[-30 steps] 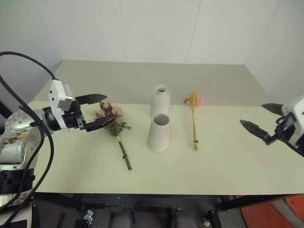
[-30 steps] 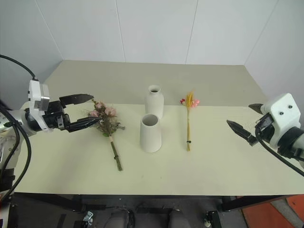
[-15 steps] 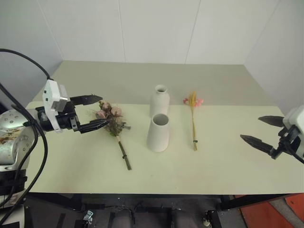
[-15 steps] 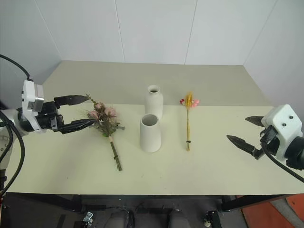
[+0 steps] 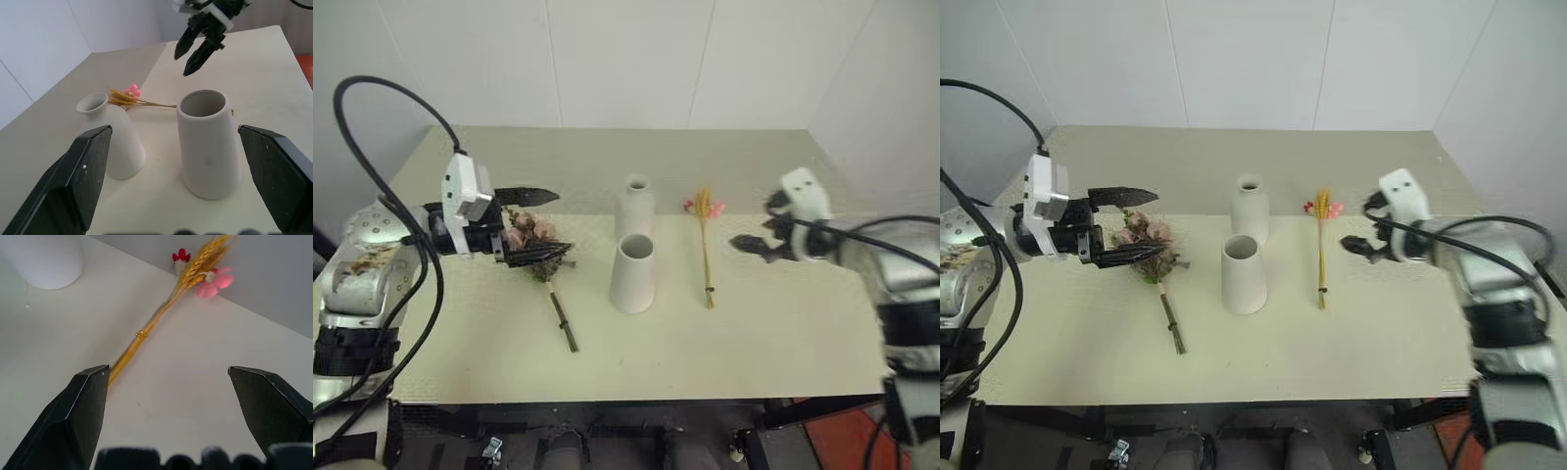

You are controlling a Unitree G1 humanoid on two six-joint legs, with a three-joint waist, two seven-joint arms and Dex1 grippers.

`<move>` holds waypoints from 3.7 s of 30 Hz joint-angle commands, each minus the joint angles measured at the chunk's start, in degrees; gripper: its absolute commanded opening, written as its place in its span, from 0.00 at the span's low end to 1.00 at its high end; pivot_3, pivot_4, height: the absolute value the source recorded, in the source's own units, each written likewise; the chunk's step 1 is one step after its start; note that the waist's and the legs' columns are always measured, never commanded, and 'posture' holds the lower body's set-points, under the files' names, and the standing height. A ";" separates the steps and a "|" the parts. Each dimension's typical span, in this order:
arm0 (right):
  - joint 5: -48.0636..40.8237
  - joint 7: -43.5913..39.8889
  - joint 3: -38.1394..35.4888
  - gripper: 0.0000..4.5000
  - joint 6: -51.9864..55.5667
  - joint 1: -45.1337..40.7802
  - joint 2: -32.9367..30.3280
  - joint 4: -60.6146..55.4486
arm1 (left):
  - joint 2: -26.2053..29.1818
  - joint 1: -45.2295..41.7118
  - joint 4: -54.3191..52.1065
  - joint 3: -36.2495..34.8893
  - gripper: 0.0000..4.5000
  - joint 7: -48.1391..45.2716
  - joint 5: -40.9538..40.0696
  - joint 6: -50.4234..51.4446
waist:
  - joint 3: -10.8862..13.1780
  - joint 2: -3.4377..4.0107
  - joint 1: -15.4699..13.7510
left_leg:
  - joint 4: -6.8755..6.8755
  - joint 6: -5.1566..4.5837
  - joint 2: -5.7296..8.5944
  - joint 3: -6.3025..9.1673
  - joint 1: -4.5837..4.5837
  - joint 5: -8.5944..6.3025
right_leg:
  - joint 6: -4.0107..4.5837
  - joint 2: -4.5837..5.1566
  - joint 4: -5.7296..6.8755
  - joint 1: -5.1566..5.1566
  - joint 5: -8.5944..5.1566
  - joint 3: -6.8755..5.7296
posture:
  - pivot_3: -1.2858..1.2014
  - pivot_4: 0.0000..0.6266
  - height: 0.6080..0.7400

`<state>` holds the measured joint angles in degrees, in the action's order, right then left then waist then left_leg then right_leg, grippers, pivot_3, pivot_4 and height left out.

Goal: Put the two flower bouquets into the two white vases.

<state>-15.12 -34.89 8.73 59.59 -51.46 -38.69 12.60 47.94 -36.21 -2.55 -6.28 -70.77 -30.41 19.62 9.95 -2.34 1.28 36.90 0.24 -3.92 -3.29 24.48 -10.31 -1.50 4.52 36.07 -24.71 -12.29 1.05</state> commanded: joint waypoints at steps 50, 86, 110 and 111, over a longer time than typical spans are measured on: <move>-10.65 9.22 -29.92 0.01 -63.71 -30.15 34.02 43.04 | 3.45 9.88 -4.42 -8.02 1.00 3.70 -2.11 2.07 | 0.04 0.12 1.37 | -0.08 0.01 -0.14 0.02 0.36 0.03 | 0.12 -0.12 0.13 -0.46 0.16 0.01 | 0.52 0.24 1.00; -2.75 11.58 -32.99 0.01 -76.11 -37.66 34.57 62.24 | 7.47 20.67 -15.34 -17.81 1.00 8.75 -7.74 8.56 | 0.07 0.16 1.42 | -0.09 0.04 -0.16 0.03 0.36 0.03 | 0.14 -0.10 0.12 -0.47 0.17 -0.03 | 0.52 0.24 1.00; 2.16 12.67 -31.59 0.01 -78.33 -33.51 37.37 62.74 | 8.25 22.25 -16.56 -19.05 1.00 8.93 -8.81 9.46 | 0.07 0.16 1.46 | -0.10 0.04 -0.16 0.03 0.36 0.03 | 0.15 -0.10 0.12 -0.47 0.17 -0.03 | 0.52 0.24 1.00; 2.24 12.44 -31.49 0.01 -78.43 -33.44 37.45 62.69 | 8.26 22.28 -16.61 -19.11 1.00 9.02 -8.85 9.49 | 0.07 0.17 1.47 | -0.10 0.04 -0.16 0.03 0.36 0.03 | 0.15 -0.10 0.12 -0.47 0.17 -0.03 | 0.52 0.24 1.00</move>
<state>-12.98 -22.02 -22.96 -16.98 -84.58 -1.42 76.71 54.99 -13.72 -17.30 -23.53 -62.05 -38.39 28.99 10.02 -2.18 2.75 36.80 0.28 -4.08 -3.26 24.84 -10.27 -1.35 4.42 36.20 -25.18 -12.12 1.02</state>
